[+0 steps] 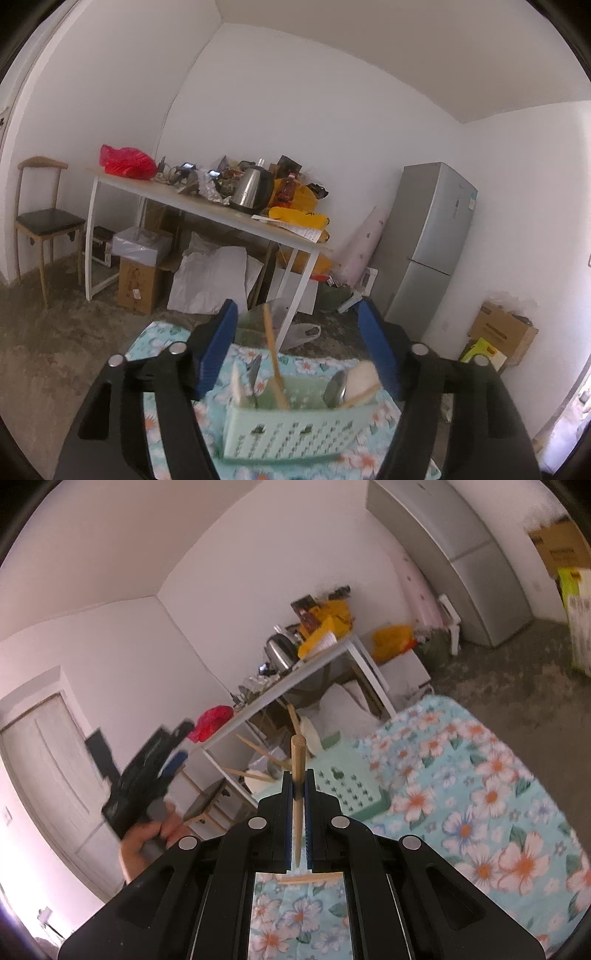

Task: Organize utensils
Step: 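Lower the right tool's chopstick into the holder and open the right tool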

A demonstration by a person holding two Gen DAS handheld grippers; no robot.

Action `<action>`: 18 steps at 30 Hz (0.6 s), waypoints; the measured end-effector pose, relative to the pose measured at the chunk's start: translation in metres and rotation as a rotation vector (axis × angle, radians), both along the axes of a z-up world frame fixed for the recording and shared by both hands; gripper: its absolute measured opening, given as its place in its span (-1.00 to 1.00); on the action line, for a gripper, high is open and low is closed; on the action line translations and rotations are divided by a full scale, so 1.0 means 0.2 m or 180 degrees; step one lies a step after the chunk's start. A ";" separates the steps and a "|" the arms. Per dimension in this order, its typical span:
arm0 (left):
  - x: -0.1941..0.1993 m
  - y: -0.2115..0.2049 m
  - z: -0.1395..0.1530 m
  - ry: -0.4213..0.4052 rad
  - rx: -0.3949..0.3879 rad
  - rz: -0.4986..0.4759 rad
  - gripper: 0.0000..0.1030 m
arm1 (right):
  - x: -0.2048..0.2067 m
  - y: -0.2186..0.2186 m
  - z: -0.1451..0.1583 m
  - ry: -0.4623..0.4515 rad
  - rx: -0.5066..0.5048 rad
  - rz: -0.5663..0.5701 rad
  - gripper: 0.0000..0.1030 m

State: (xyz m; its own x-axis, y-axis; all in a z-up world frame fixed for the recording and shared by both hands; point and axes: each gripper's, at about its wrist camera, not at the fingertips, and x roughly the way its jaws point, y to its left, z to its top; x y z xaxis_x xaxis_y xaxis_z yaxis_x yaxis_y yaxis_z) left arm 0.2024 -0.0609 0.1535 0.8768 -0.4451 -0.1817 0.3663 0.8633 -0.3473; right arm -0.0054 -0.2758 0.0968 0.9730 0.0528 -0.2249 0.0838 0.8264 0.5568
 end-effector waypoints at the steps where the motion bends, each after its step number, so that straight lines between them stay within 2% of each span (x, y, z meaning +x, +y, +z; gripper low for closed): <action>1: -0.03 0.03 -0.01 0.0032 0.0017 -0.0004 0.34 | 0.01 0.01 0.05 -0.0044 -0.0098 -0.0009 -0.93; 10: -0.28 0.32 -0.26 0.0369 0.0226 0.0165 0.52 | 0.22 0.12 0.41 -0.0361 -0.0805 -0.0063 -0.93; 14: -0.35 0.45 -0.39 0.0561 0.0203 0.0302 0.59 | 0.36 0.18 0.47 -0.0327 -0.1108 -0.0099 -0.93; 18: -0.39 0.52 -0.47 0.0633 0.0204 0.0360 0.60 | 0.56 0.23 0.44 -0.0120 -0.1331 -0.0116 -0.93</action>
State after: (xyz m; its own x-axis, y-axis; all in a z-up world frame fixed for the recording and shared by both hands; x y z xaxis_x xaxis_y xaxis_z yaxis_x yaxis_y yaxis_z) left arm 0.1247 0.0441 0.0603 0.8647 -0.3280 -0.3805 0.1957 0.9175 -0.3462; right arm 0.1056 -0.2301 0.1847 0.9804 -0.0702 -0.1839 0.1033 0.9787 0.1774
